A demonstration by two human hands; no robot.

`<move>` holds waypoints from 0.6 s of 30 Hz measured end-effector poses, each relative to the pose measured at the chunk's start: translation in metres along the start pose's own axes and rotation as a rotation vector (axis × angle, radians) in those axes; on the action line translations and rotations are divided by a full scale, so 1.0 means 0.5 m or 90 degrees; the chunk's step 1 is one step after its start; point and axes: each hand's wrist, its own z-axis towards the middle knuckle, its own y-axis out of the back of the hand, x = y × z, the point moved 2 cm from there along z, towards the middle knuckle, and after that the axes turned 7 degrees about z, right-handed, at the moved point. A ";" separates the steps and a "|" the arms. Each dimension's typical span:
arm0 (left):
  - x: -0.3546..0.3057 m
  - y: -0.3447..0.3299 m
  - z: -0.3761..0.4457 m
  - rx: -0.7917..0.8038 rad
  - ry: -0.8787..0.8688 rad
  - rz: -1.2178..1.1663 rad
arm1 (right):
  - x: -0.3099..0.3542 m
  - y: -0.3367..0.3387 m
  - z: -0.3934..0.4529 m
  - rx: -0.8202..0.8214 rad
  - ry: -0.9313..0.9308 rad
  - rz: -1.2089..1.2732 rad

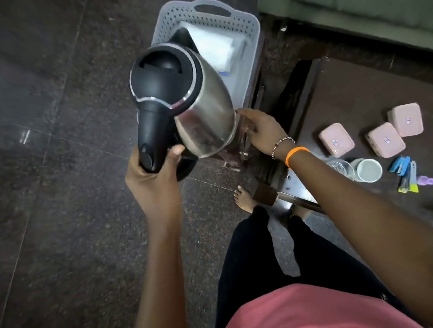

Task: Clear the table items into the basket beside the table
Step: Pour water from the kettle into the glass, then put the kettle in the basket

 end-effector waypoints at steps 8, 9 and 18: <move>0.051 -0.056 0.152 -0.017 -0.001 0.018 | -0.007 -0.059 0.052 0.081 -0.048 -0.236; 0.067 -0.065 0.165 -0.020 0.027 0.028 | -0.009 -0.061 0.054 0.070 -0.047 -0.246; 0.149 -0.102 0.209 -0.034 0.074 0.071 | -0.022 -0.063 0.071 0.025 -0.041 -0.157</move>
